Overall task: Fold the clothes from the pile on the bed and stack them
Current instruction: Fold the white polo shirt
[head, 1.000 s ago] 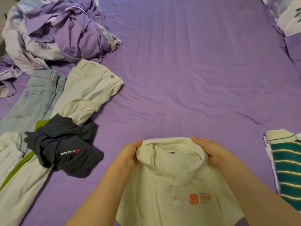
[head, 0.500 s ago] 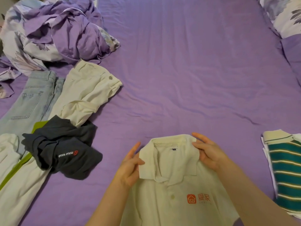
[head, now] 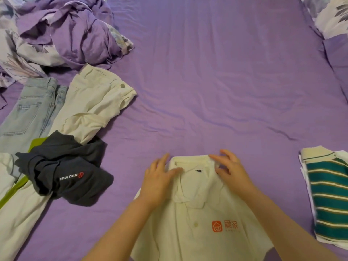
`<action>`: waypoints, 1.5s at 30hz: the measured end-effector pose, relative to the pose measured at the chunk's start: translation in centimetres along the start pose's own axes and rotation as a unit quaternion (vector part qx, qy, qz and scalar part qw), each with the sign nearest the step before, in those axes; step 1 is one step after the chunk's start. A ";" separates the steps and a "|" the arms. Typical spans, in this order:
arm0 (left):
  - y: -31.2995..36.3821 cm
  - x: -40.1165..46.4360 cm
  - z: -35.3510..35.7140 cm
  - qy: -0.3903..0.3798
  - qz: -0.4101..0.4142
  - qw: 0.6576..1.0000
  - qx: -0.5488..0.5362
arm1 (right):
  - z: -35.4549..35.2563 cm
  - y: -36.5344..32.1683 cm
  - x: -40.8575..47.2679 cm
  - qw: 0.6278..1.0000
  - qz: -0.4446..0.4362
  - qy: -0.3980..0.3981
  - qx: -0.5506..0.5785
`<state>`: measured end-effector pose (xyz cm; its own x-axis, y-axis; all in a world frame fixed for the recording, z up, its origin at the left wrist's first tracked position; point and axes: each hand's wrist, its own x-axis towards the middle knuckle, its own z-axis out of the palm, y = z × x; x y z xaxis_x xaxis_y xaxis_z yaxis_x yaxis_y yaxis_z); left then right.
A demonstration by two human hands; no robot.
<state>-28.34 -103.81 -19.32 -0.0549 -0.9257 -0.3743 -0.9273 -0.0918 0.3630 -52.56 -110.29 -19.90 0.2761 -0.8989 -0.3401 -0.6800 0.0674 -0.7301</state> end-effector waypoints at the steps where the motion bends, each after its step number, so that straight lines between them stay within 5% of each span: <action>1: -0.2 0.6 -0.5 -0.032 0.054 0.997 0.054 | -0.2 0.1 0.0 0.998 -0.036 -0.033 -0.038; 7: 0.2 4.2 -3.0 -0.130 0.238 0.906 0.326 | -1.0 0.3 0.3 0.950 -0.115 -0.203 -0.208; 14: 1.0 5.5 -3.3 -0.193 0.325 0.832 0.406 | -1.0 -0.4 0.9 0.916 -0.172 -0.192 -0.309; 20: 1.0 6.0 -4.7 -0.187 0.261 0.897 0.304 | -0.9 -1.9 1.8 0.913 -0.175 -0.176 -0.324; 26: 0.1 7.2 -4.5 -0.134 0.161 0.897 0.390 | 0.6 -2.2 4.3 0.900 -0.128 -0.104 -0.404; 30: -0.1 5.7 -2.8 -0.090 0.194 0.930 0.299 | 0.6 -0.3 3.8 0.959 -0.139 -0.033 -0.243; 33: 0.5 4.5 -1.2 -0.063 0.266 0.938 0.215 | -0.1 0.6 2.8 0.993 -0.061 0.038 -0.098; 37: 0.7 4.6 0.6 -0.082 0.297 0.928 0.210 | 0.0 2.0 1.6 1.000 0.016 0.004 0.026; 41: 1.0 5.9 1.4 0.000 0.201 0.973 0.109 | 0.7 2.7 1.8 0.991 0.061 0.003 0.120; 45: 2.4 7.1 2.0 0.003 0.111 0.993 0.026 | 1.2 2.6 2.8 0.996 0.058 -0.008 0.064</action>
<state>-31.71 -109.82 -22.81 -0.2588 -0.9228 -0.2854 -0.9104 0.1343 0.3913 -52.74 -112.10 -23.45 0.2125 -0.8751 -0.4348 -0.6156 0.2257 -0.7551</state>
